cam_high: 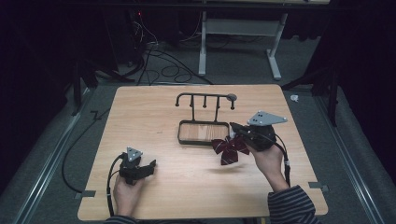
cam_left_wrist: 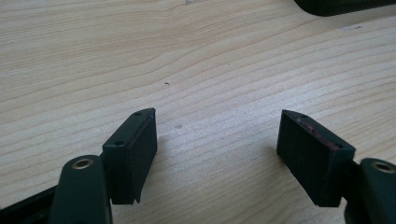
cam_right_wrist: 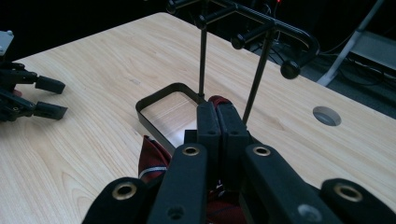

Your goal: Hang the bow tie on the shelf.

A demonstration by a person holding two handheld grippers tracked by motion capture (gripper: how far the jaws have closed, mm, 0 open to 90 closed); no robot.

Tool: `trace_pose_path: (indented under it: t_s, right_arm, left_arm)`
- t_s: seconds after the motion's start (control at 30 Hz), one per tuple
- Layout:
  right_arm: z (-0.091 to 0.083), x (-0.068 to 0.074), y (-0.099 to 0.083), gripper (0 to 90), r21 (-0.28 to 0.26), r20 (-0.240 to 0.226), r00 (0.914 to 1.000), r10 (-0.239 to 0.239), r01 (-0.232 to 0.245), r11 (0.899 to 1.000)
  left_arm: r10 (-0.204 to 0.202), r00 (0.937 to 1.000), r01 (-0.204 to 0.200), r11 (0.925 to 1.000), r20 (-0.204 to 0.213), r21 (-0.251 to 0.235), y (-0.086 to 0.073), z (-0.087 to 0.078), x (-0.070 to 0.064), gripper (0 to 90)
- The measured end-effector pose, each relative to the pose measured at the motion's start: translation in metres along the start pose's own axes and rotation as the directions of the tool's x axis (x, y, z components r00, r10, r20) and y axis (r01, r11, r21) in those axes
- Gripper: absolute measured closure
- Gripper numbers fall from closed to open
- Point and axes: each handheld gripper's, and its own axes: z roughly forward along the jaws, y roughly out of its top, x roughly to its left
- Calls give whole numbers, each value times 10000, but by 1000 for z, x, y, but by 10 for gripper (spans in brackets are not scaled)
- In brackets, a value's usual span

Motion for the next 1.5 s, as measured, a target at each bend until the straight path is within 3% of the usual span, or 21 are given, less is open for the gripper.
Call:
trace_pose_path:
  t_s: [0.47, 1.5]
  right_arm:
    - [9, 3, 16, 900, -98, -307, 9992, -238, 235, 9997]
    - [44, 2, 48, 900, 69, -762, 9970, -166, 172, 9998]
  left_arm:
    - [-13, 10000, 13, 10000, 21, -1, 0, 0, 0, 292]
    - [-25, 10000, 25, 10000, 40, -23, 0, 0, 0, 291]
